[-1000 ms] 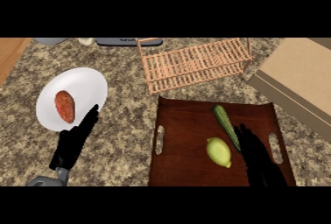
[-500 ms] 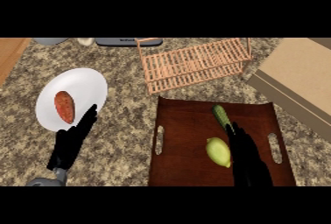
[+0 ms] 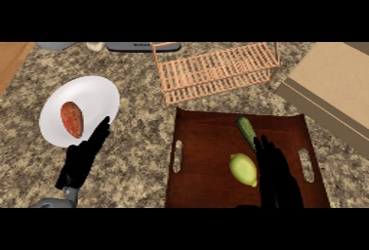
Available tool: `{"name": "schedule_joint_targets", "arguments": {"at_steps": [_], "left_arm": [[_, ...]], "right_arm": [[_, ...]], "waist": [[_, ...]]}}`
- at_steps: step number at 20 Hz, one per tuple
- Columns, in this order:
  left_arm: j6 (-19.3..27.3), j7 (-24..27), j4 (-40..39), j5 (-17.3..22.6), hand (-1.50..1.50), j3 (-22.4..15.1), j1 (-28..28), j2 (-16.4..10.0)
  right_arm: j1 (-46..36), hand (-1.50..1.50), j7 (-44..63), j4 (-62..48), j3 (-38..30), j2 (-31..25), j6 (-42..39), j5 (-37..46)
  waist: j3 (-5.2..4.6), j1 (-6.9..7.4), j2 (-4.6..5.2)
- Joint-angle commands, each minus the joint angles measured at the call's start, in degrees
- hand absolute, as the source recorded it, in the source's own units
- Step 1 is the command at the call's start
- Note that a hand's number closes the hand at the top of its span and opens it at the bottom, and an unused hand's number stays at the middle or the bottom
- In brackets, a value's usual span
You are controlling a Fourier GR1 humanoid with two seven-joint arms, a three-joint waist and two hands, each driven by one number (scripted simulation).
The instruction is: Pick the lemon from the tray and place it in the tiered shelf
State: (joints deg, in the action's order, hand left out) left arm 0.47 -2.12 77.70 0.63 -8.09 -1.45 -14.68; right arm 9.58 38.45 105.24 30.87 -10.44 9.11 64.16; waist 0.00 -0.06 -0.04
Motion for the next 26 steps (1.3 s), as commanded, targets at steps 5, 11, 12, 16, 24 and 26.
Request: {"name": "schedule_joint_targets", "arguments": {"at_steps": [5,11,12,16,24,26], "left_arm": [[-0.7,-0.5,-3.2,-2.9,0.0,2.0,-3.4,3.7],[-3.3,-1.3,-0.4,-3.6,0.0,2.7,-0.7,3.8],[-4.4,-0.8,0.2,-2.3,0.0,4.6,-0.5,1.9],[-5.0,1.6,-0.9,-3.5,0.0,4.8,0.8,2.3],[-4.7,-2.0,3.6,-3.8,0.0,5.0,1.8,3.2],[-3.0,0.6,-0.7,-5.7,0.0,4.5,0.6,5.2]], "right_arm": [[-3.8,-1.5,-2.8,-6.6,-3.6,3.0,-0.2,0.4],[-4.3,-1.5,-2.9,-7.1,-4.1,4.4,-2.4,1.9],[-5.7,-1.5,-7.5,-12.3,-8.2,2.3,0.3,-1.1],[-8.0,-1.5,-6.4,-17.8,-6.6,7.5,3.0,1.4],[-7.5,1.5,-14.7,-19.4,-5.6,5.7,6.3,1.7],[-6.3,1.5,-11.8,-14.6,-4.1,6.1,3.9,3.8]], "waist": [[0.0,-0.01,0.04],[0.0,-0.02,0.02],[0.0,0.06,0.04],[0.0,0.17,0.04],[0.01,0.16,0.0],[-0.01,-0.08,0.01]]}}
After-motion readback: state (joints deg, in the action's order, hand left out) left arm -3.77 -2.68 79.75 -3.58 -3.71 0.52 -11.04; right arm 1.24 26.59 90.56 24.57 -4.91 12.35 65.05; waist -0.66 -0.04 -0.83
